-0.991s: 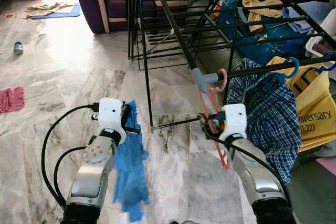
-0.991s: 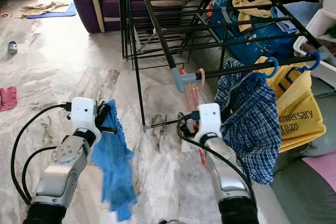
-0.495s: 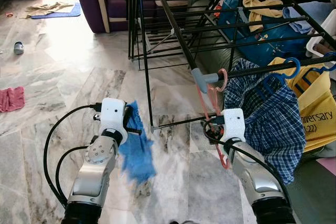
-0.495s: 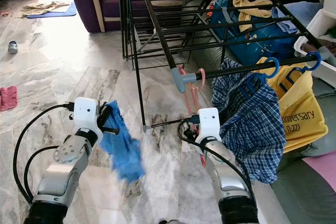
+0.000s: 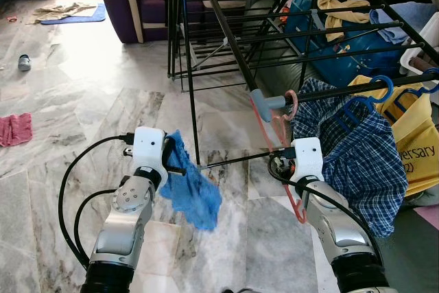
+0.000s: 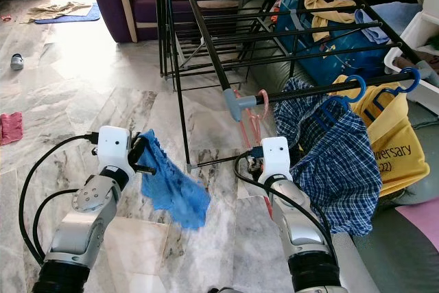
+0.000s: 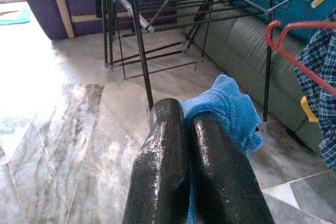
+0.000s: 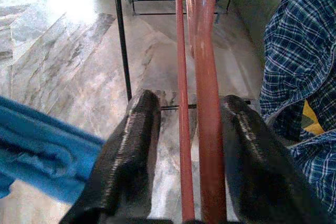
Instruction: Hang hanger
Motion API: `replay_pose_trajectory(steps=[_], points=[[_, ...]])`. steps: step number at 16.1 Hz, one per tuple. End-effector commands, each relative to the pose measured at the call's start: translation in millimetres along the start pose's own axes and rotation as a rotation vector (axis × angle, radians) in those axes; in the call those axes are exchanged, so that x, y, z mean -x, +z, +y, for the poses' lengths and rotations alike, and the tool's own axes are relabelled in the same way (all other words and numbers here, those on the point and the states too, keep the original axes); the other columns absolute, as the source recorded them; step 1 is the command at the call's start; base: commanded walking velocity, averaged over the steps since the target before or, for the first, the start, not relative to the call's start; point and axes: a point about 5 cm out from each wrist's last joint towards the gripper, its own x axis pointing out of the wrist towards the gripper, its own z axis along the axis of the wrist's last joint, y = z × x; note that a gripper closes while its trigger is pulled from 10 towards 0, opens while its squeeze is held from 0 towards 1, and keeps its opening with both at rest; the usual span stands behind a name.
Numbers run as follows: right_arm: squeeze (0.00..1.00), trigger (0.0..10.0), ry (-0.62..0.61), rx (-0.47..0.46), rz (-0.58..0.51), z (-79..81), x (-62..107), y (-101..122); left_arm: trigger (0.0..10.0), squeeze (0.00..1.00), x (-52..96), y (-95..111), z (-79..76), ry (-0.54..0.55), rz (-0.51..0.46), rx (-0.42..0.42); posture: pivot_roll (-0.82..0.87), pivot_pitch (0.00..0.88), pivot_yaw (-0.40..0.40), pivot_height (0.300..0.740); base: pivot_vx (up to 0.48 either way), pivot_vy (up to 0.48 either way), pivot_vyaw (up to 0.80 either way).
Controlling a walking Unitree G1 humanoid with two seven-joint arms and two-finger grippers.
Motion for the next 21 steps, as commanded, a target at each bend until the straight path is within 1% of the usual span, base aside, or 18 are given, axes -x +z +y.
replay_pose_trajectory(steps=[1,5,16,18,20,21], points=[[0.00,0.0,-0.021,0.009,0.000,-4.0,-0.9,1,10.0,0.00,-2.2,5,-1.3,-0.001,-0.010,-0.008,0.03,0.089,-0.088,0.740,0.000,0.000,0.00],[0.00,0.0,-0.031,0.014,0.004,-6.1,-0.7,0,10.0,0.00,-3.3,7,-1.9,0.004,-0.025,-0.002,0.03,0.088,-0.089,0.740,0.000,0.000,0.00],[0.00,0.0,-0.040,0.021,-0.005,-7.9,0.0,0,10.0,0.00,-4.3,7,-5.5,0.002,-0.024,0.011,0.03,0.085,-0.092,0.740,0.000,0.000,0.00],[0.00,0.0,-0.068,0.040,-0.094,-11.4,2.8,14,10.0,0.00,-3.5,6,-6.8,0.000,-0.024,0.014,0.03,0.087,-0.091,0.740,0.000,0.000,0.00],[0.00,0.0,-0.090,0.049,-0.183,-18.2,11.4,24,10.0,0.00,-2.3,6,-6.9,-0.001,-0.026,0.015,0.03,0.090,-0.090,0.740,0.000,0.000,0.00],[0.00,0.0,-0.105,0.033,-0.222,-22.9,17.0,27,10.0,0.00,-2.0,5,-7.2,-0.007,-0.020,0.021,0.02,0.093,-0.089,0.740,0.000,0.000,0.00]])
